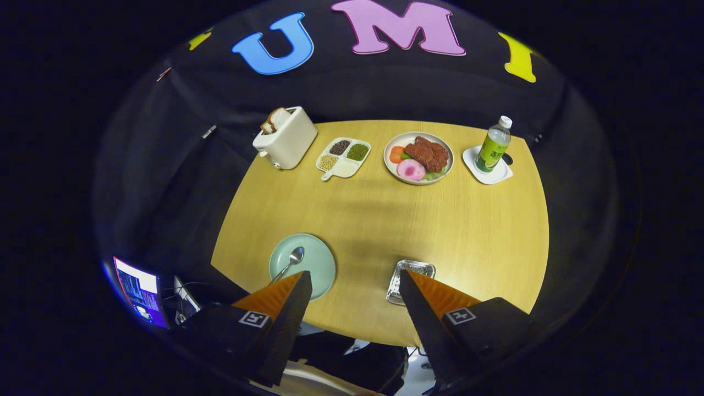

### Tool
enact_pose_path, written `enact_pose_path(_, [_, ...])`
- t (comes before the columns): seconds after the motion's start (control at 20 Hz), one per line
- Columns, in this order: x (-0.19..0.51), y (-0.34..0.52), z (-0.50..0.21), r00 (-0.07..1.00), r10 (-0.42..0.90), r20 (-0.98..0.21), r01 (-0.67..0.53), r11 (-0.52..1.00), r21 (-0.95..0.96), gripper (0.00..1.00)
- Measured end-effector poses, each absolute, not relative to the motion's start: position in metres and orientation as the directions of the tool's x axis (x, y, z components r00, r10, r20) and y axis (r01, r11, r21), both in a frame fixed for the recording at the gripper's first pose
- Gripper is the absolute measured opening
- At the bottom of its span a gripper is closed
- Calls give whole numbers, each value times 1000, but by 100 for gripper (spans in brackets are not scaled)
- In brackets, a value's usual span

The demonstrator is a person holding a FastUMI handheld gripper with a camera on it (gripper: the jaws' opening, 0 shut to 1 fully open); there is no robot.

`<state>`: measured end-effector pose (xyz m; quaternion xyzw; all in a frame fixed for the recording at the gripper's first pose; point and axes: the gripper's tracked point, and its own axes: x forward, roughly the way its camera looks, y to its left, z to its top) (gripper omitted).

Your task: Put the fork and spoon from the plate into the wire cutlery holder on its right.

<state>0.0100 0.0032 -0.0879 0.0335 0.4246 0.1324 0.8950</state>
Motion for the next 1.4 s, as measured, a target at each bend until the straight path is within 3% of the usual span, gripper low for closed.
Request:
enact_pose_path(0.4, [-3,119,-130,634,320,-704,-249,946,206,99])
enact_pose_path(0.95, [-1,203,-266,504,260,-824,-183,964,192,99])
enact_pose_path(1.4, [9,221,-339,428,148,-892,-123,987,104,100])
